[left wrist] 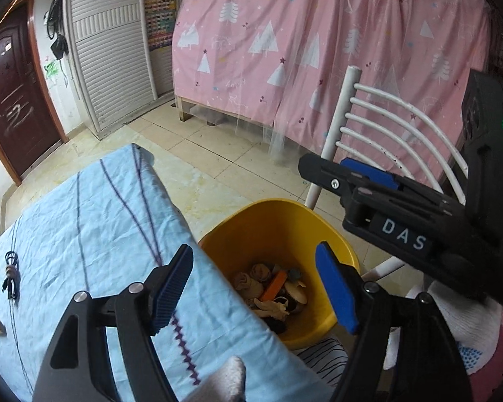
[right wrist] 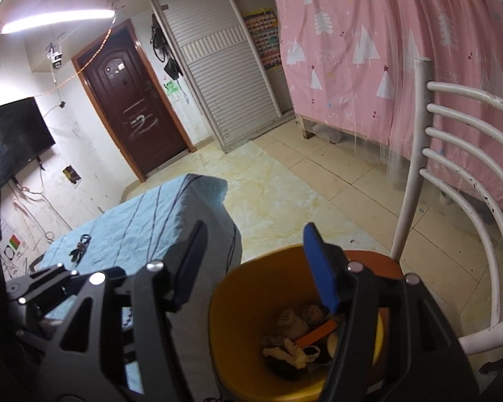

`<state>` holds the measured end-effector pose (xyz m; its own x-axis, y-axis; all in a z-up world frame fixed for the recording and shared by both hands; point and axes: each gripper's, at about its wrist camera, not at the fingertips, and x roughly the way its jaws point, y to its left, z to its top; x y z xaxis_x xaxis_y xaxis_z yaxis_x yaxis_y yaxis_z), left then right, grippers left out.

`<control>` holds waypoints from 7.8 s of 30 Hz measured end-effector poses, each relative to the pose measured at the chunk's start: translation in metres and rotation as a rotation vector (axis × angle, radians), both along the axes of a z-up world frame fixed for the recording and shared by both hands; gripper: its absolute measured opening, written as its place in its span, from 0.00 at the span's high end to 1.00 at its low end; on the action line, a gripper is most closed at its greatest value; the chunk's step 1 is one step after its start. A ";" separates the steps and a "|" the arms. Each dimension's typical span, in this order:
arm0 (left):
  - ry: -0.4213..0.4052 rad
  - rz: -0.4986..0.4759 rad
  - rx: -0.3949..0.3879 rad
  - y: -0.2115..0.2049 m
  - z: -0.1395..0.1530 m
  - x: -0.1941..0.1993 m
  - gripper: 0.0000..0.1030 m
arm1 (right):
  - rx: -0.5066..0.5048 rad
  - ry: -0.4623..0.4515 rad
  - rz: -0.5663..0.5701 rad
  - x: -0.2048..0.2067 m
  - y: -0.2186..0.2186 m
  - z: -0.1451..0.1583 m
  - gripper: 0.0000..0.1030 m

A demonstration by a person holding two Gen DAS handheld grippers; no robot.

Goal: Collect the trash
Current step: 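Move both tools back over the spool and cable on the bedsheet, then grasp the orange thread spool with the left tool while the right tool grasps the black cable, then carry the spool and cable over the yellow bin and open both tools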

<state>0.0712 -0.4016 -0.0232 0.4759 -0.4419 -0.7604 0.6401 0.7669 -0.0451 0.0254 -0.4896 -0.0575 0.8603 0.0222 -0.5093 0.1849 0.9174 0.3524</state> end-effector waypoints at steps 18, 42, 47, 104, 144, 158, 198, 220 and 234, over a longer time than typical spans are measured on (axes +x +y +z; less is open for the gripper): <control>-0.061 0.205 -0.037 0.124 0.020 0.024 0.31 | -0.058 0.012 0.108 0.027 0.068 0.020 0.19; -0.073 0.449 -0.003 0.301 0.008 0.074 0.27 | -0.227 0.081 0.351 0.092 0.225 0.030 0.15; -0.058 0.476 0.002 0.327 0.001 0.080 0.27 | -0.253 0.092 0.397 0.103 0.254 0.028 0.15; 0.052 0.406 -0.010 0.357 -0.042 0.107 0.53 | -0.350 0.326 0.540 0.198 0.369 -0.020 0.38; -0.043 0.344 0.021 0.266 0.009 0.055 0.53 | -0.205 0.053 0.358 0.104 0.248 0.044 0.81; -0.065 0.208 0.059 0.167 0.016 0.037 0.53 | -0.129 0.019 0.203 0.060 0.144 0.038 0.81; -0.010 0.225 0.088 0.145 0.000 0.049 0.53 | -0.299 0.249 0.411 0.095 0.155 -0.018 0.83; -0.054 0.069 0.073 0.053 0.018 0.025 0.53 | -0.132 0.150 0.142 0.032 0.024 -0.008 0.82; -0.008 -0.023 0.017 -0.001 0.008 0.019 0.53 | -0.044 0.140 0.059 0.023 -0.014 -0.025 0.64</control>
